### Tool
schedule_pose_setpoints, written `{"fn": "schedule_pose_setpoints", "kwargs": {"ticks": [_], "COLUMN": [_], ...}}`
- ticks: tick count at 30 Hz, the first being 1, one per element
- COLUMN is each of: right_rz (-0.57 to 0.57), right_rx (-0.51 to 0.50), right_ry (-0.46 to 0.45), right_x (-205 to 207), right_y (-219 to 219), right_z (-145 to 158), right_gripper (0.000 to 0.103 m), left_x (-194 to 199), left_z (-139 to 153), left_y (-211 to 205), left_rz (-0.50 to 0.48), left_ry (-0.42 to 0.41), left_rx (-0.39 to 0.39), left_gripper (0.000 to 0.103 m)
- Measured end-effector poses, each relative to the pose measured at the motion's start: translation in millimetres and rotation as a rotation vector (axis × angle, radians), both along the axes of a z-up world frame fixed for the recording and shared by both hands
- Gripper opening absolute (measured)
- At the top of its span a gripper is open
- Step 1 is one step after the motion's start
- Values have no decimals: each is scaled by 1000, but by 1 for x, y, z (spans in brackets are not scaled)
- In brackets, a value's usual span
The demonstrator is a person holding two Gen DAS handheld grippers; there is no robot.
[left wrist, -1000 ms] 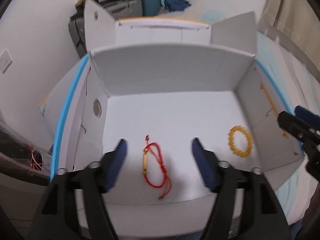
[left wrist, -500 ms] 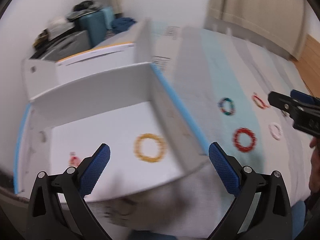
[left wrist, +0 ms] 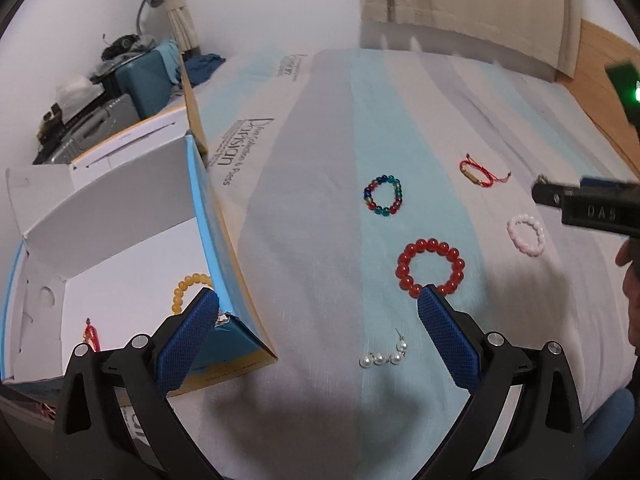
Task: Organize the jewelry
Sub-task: 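Withdraw both open tools from the box back over the bed, then grasp the pearl earring with left tool while right tool grasps white bead bracelet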
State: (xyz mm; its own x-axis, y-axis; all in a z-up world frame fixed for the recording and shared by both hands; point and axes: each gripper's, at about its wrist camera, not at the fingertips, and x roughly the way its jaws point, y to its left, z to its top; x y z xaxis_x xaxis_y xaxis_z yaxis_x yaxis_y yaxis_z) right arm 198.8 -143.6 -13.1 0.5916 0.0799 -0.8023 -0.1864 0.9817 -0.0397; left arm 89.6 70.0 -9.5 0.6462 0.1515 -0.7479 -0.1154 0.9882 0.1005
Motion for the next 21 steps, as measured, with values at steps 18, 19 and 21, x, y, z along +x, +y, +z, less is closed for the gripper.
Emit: {"fn": "schedule_pose_setpoints", "kwargs": {"ticks": [18, 19, 21], "right_rz": [-67, -69, -70], "right_rx": [7, 8, 14], "right_ry": [110, 121, 140], "right_x": [40, 42, 46], "right_y": [-49, -50, -51], "right_z": [-59, -63, -70], "right_gripper": [90, 90, 90], "left_x": [14, 16, 20], "left_z": [-66, -72, -82], "left_y": [-59, -57, -54], "left_rz": [-171, -171, -165], "left_ry": [68, 77, 94], "left_rx": [-86, -88, -105], "left_gripper": [95, 94, 91]}}
